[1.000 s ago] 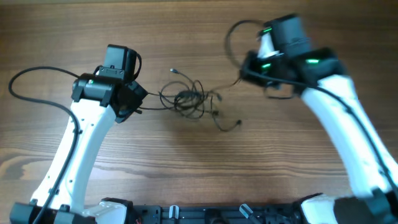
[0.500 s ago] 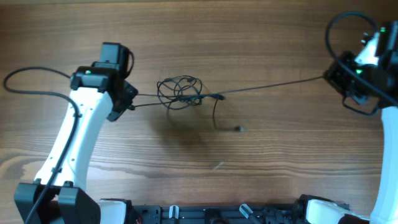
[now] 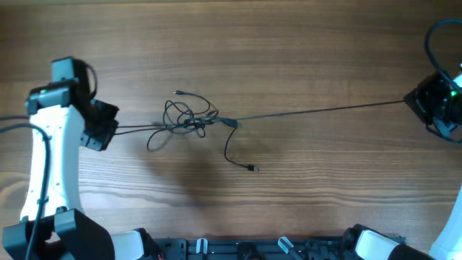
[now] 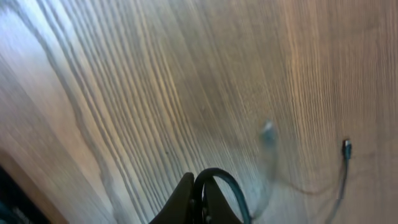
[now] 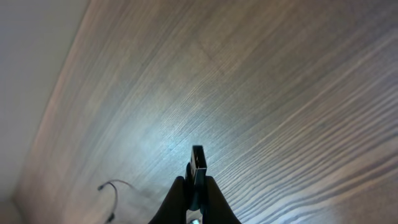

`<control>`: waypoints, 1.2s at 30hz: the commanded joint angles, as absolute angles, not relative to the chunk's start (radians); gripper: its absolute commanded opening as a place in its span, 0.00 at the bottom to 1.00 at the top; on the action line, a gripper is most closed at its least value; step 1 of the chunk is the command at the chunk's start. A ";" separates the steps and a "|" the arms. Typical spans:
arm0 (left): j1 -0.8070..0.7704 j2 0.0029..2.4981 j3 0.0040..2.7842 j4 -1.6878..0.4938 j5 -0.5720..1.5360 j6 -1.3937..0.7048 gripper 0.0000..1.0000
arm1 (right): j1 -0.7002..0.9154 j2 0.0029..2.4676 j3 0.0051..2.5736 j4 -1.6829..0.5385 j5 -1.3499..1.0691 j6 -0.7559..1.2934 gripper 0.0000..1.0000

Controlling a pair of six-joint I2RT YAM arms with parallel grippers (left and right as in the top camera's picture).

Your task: Untangle cables

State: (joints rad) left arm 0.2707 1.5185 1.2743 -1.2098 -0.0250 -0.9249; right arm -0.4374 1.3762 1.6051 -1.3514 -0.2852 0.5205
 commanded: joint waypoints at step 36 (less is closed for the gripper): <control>-0.011 1.470 1.388 -0.932 0.640 -0.508 0.04 | -0.309 1.466 1.575 -1.298 -0.469 0.224 1.00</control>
